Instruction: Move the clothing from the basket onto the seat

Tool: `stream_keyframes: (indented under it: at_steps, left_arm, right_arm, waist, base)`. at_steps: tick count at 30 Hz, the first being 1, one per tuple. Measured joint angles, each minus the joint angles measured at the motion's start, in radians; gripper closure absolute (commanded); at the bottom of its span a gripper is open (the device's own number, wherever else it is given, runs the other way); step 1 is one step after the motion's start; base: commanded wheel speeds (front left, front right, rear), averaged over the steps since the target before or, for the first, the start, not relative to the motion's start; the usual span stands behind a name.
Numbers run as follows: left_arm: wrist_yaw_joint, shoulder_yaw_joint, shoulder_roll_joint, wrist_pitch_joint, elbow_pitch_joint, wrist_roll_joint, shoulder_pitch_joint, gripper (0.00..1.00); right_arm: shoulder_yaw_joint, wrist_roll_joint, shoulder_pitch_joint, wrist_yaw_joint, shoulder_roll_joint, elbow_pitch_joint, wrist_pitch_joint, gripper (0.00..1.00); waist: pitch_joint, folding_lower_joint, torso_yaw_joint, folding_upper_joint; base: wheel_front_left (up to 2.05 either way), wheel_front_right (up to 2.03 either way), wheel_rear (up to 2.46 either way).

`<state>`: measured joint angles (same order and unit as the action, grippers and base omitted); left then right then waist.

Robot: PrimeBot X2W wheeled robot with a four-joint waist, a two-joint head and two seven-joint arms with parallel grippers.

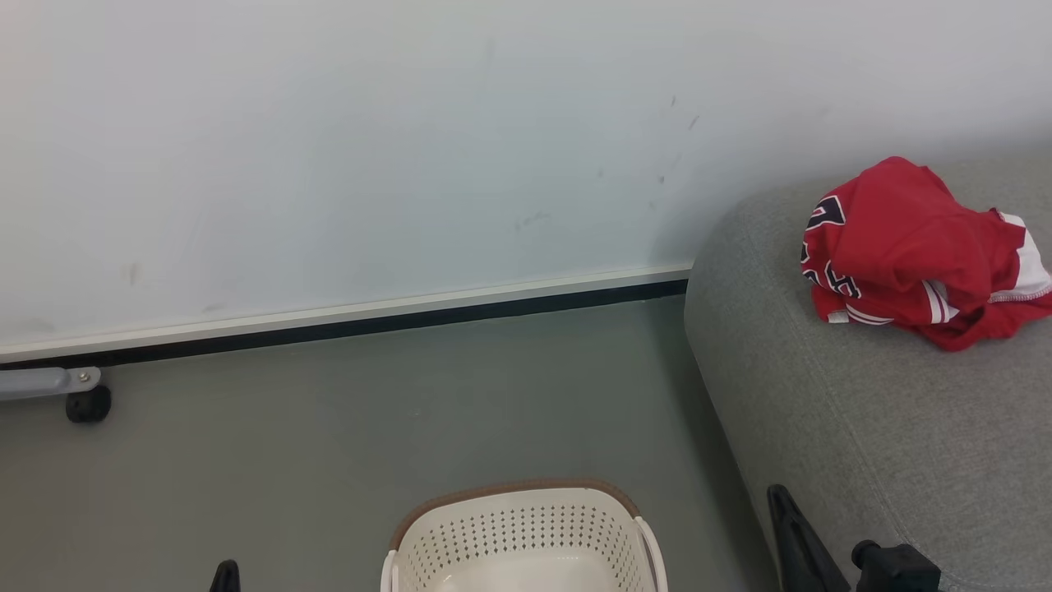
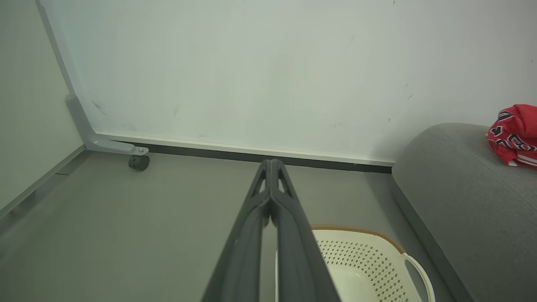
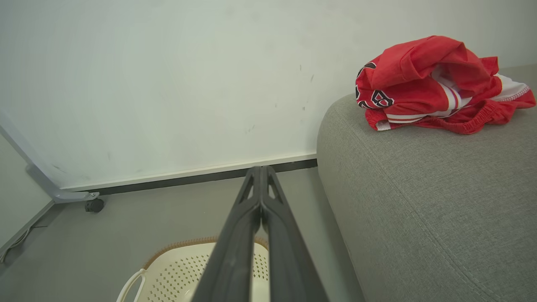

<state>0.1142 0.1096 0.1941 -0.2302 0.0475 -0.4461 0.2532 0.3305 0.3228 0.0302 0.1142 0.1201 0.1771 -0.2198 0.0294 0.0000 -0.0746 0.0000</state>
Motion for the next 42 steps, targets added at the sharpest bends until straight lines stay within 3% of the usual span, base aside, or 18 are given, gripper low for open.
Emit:
stream_keyframes:
  at_steps: [42]
  left_arm:
    - [-0.104, -0.095, -0.066, 0.160, 0.106, -0.513, -0.130, 1.00]
  right_arm:
    - [-0.210, 0.579, -0.043, -0.100, -0.035, 0.055, 0.158, 1.00]
  waist:
    - [-0.014, 0.0000, 0.034, 0.0000]
  base:
    - [0.00, 0.00, 0.00]
